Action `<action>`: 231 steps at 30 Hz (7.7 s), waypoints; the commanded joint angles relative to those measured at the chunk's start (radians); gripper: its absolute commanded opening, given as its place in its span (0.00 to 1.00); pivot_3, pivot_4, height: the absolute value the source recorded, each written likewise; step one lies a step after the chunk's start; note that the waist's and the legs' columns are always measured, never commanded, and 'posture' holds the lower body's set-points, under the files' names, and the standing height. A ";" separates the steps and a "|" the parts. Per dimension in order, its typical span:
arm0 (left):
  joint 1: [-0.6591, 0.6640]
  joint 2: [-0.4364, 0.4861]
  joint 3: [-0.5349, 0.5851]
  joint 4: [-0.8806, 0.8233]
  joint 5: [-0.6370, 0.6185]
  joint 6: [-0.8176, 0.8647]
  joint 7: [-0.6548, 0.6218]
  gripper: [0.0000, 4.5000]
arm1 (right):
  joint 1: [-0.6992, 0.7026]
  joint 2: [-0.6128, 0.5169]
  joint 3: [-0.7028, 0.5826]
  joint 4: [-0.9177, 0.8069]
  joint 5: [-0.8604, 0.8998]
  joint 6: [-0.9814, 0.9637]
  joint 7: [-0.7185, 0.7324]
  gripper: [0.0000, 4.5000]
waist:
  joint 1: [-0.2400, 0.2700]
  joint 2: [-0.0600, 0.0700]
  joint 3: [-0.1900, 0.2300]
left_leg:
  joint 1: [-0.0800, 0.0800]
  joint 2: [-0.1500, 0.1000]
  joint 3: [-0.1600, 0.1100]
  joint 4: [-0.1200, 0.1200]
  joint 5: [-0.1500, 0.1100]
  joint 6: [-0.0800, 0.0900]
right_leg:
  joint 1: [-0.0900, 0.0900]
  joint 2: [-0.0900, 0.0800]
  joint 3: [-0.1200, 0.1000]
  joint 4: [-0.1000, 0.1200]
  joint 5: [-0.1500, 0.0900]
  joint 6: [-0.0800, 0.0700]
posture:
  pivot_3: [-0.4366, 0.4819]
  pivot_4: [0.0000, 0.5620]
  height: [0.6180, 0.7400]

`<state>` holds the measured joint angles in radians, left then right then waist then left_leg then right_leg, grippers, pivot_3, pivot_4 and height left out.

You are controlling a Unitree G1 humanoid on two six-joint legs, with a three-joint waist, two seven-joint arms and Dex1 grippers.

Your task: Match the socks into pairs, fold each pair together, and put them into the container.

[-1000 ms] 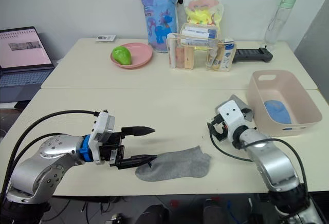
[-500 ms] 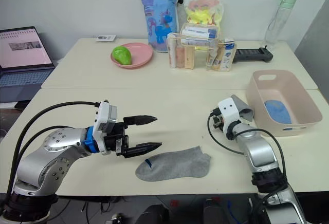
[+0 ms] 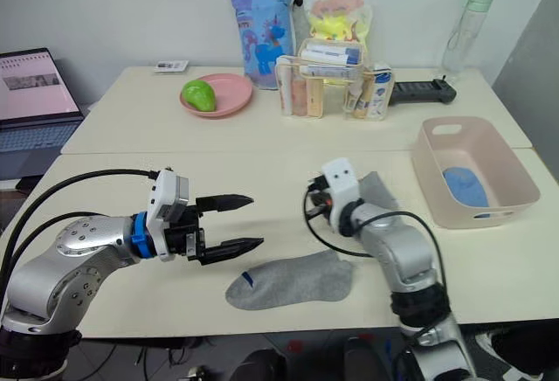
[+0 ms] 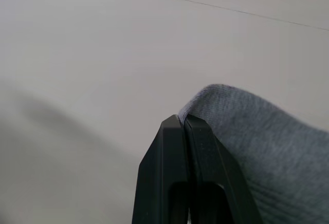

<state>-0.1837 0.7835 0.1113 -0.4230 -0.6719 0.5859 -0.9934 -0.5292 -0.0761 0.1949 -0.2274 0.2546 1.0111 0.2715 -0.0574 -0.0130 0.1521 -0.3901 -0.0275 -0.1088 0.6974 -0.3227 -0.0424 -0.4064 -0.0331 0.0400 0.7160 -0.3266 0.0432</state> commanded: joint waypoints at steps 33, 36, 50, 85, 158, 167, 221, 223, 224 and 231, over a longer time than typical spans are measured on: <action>-0.195 -0.033 -0.219 0.475 0.495 -0.654 -0.134 1.00 | 0.212 -0.693 0.022 -0.386 0.026 -0.192 0.407 0.98 | 0.021 0.001 0.002 | -0.001 -0.003 0.000 0.000 -0.002 0.004 | 0.001 -0.002 -0.002 -0.003 0.000 0.000 | 0.48 0.27 0.69; -0.289 -0.062 -0.275 0.638 0.574 -0.792 -0.154 0.88 | 0.216 -0.706 0.015 -0.357 0.004 -0.258 0.422 1.00 | 0.016 0.001 0.002 | -0.001 -0.001 0.001 0.000 -0.002 0.004 | 0.000 -0.001 -0.002 -0.001 0.000 0.000 | 0.48 0.27 0.69; -0.543 -0.194 -0.394 1.082 0.717 -1.150 -0.218 0.00 | 0.141 -0.729 0.096 -0.111 -0.210 -0.562 0.506 1.00 | 0.018 0.000 0.002 | -0.002 -0.002 0.001 0.001 0.000 0.000 | -0.001 -0.002 -0.002 -0.002 0.000 0.000 | 0.48 0.27 0.69; -0.344 0.065 -0.237 0.453 0.230 -0.143 -0.446 0.00 | 0.082 -0.596 -0.191 -0.239 0.240 0.069 0.704 0.01 | -0.001 0.001 0.002 | -0.006 -0.001 -0.004 0.002 0.000 0.000 | -0.003 -0.002 -0.001 0.000 0.000 0.000 | 0.48 0.27 0.69; -0.837 -0.204 -0.531 1.310 0.555 -0.299 -0.507 0.01 | -0.073 -0.440 -0.181 -0.028 0.490 0.423 0.167 0.00 | 0.000 0.000 0.002 | -0.005 -0.003 -0.001 0.003 0.001 0.001 | -0.003 0.000 -0.003 0.001 0.000 0.000 | 0.48 0.27 0.69; -1.002 -0.301 -0.463 1.621 0.688 -0.555 -0.345 0.00 | -0.206 -0.534 0.031 0.151 0.234 0.077 0.303 0.16 | -0.003 0.000 0.002 | -0.009 -0.005 0.001 0.003 0.001 0.001 | -0.009 -0.003 -0.002 0.003 0.000 0.000 | 0.48 0.27 0.69; -0.503 -0.335 -0.156 0.913 0.516 -0.171 0.063 0.97 | 0.168 -0.304 -0.178 -0.088 0.008 -0.104 0.097 1.00 | 0.010 -0.002 -0.002 | -0.010 -0.011 -0.003 0.009 0.001 0.000 | -0.014 -0.008 0.000 0.012 0.000 0.000 | 0.48 0.27 0.69; -0.517 -0.351 -0.177 0.959 0.534 -0.180 0.074 0.97 | 0.177 -0.308 -0.150 -0.061 -0.022 -0.116 0.085 1.00 | 0.010 -0.002 -0.002 | -0.010 -0.011 -0.003 0.009 0.001 0.000 | -0.014 -0.008 0.000 0.012 0.000 0.000 | 0.48 0.27 0.69; -0.512 -0.350 -0.207 0.962 0.556 -0.192 0.060 0.93 | 0.182 -0.313 -0.133 -0.062 -0.029 -0.116 0.089 1.00 | 0.011 -0.002 -0.002 | -0.010 -0.012 -0.003 0.009 0.001 0.000 | -0.014 -0.008 0.000 0.012 0.000 0.000 | 0.48 0.27 0.69; -0.429 -0.340 -0.309 0.897 0.603 -0.214 -0.015 0.51 | 0.215 -0.356 -0.062 -0.088 -0.069 -0.164 0.122 0.70 | 0.011 -0.001 -0.004 | -0.010 -0.012 -0.003 0.009 0.001 0.000 | -0.013 -0.008 0.000 0.012 0.000 0.000 | 0.48 0.27 0.69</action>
<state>-0.6657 0.4566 -0.1350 0.4819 -0.0752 0.3416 -0.9658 -0.3245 -0.4197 0.1285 -0.2804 0.2011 0.8779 0.3872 -0.0461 -0.0137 0.1478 -0.3995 -0.0394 -0.1118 0.7068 -0.3218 -0.0419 -0.4195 -0.0413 0.0395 0.7276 -0.3266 0.0435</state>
